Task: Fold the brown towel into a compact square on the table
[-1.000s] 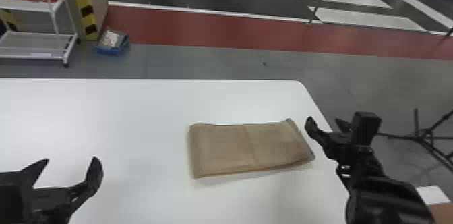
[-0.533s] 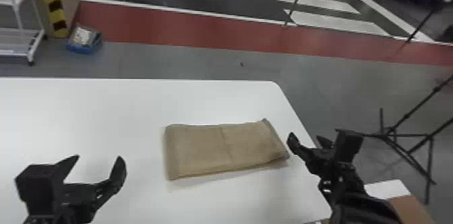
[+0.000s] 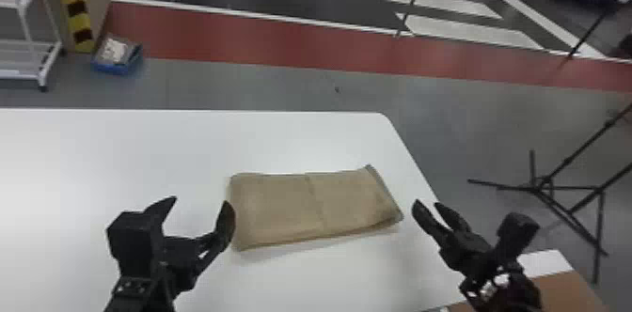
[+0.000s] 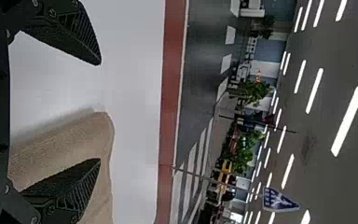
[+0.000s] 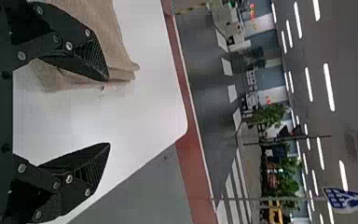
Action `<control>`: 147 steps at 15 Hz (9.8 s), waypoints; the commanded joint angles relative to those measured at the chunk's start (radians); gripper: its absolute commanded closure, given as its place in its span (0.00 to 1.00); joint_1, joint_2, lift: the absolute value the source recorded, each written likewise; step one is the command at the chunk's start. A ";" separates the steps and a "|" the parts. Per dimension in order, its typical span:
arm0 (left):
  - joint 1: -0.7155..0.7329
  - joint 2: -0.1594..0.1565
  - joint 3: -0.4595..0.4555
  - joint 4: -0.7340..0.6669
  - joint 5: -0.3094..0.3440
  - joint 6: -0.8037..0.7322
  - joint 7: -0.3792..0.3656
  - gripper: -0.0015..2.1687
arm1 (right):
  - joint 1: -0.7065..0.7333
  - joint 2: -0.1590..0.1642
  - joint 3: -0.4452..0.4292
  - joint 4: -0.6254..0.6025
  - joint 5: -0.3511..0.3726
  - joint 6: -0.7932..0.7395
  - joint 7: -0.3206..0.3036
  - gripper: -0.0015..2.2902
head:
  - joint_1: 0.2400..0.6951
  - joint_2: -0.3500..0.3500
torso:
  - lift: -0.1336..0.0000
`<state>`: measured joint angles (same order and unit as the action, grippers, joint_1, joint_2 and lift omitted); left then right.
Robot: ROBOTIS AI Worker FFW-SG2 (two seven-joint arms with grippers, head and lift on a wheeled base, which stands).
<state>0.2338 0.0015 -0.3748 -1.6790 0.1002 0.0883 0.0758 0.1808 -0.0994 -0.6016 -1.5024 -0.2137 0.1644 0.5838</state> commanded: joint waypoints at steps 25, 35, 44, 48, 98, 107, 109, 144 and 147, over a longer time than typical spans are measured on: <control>0.277 0.003 0.298 -0.248 -0.066 -0.169 -0.002 0.07 | -0.162 0.100 0.658 0.148 0.195 0.136 -0.124 0.84 | 1.00 0.62 | 0.58; 0.265 0.003 0.263 -0.232 -0.086 -0.187 0.001 0.07 | -0.058 0.100 0.585 -0.150 0.065 0.114 -0.140 0.83 | 1.00 0.66 | 0.58; -0.036 -0.004 0.070 0.128 -0.108 -0.181 0.025 0.26 | -0.153 -0.002 0.296 -0.044 0.036 0.246 -0.073 0.11 | 1.00 0.25 | 0.58; -0.131 -0.004 0.045 0.197 -0.059 0.092 0.041 0.88 | -0.192 -0.002 0.197 0.045 0.014 0.295 -0.068 0.06 | 1.00 0.11 | 0.58; 0.025 -0.004 0.123 -0.108 -0.076 0.313 -0.067 0.91 | -0.337 0.087 0.623 -0.345 -0.049 0.927 -0.260 0.62 | 1.00 0.47 | 0.58; 0.012 -0.004 0.174 -0.002 -0.053 0.279 -0.139 0.91 | -0.330 0.100 0.730 -0.305 -0.021 0.875 -0.286 0.62 | 1.00 0.54 | 0.58; 0.012 -0.004 0.172 0.002 -0.054 0.282 -0.139 0.91 | -0.323 0.100 0.793 -0.279 0.013 0.826 -0.312 0.62 | 1.00 0.57 | 0.58; 0.065 -0.004 0.157 -0.041 -0.036 0.230 -0.134 0.91 | 0.109 0.052 0.559 -0.489 0.079 0.617 -0.044 0.93 | 1.00 0.44 | 0.58; 0.081 -0.004 0.178 -0.053 -0.037 0.230 -0.137 0.91 | 0.124 0.052 0.556 -0.457 0.093 0.593 -0.033 0.93 | 1.00 0.41 | 0.58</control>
<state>0.3048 0.0000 -0.2098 -1.7244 0.0643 0.3182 -0.0598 0.3013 -0.0475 -0.0449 -1.9778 -0.1257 0.7626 0.5499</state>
